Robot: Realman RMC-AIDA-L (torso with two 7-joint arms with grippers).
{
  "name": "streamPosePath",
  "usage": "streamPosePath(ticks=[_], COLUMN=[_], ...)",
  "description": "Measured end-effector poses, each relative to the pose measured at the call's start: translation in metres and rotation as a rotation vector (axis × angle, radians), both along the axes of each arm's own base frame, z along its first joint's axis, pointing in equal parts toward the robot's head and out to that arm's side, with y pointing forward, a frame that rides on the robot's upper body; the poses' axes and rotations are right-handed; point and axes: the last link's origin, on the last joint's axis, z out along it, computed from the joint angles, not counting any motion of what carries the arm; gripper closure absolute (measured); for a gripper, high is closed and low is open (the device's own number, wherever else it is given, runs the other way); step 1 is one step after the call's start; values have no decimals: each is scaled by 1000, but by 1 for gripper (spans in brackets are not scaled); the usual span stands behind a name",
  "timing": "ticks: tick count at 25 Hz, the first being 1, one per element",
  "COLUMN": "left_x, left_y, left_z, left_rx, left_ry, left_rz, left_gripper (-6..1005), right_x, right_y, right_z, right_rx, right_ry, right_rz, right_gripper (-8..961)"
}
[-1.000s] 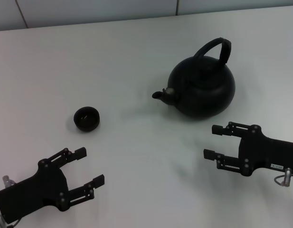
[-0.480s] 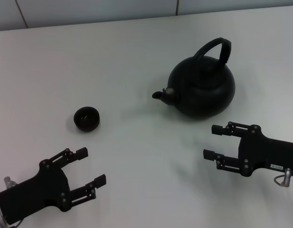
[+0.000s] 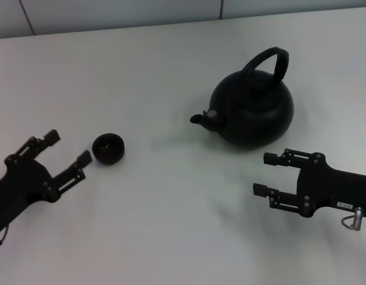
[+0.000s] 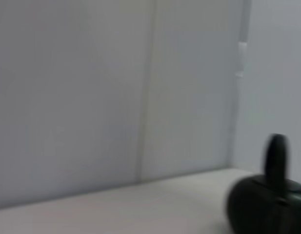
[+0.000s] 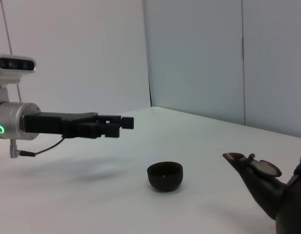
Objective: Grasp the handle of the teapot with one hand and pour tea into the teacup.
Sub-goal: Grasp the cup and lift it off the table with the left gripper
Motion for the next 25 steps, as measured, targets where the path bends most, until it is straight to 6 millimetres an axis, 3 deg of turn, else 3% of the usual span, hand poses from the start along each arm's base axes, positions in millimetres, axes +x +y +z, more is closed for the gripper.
streamPosePath(ticks=[10,18,25], left_x=[3,-12,-12], left_y=[6,6,7], left_z=[0,-20,-23], left_rx=[27,-36,-49], left_ry=[25,226,245], left_rz=[-23,-26,-24], left_gripper=[170,169,169], right_x=[1,-1,-2], right_y=[1,1,2], right_z=[1,0,0], right_rx=[7,2,0], right_ry=[2,3,2], right_rz=[-6,-1,4], right_gripper=[284,284,284])
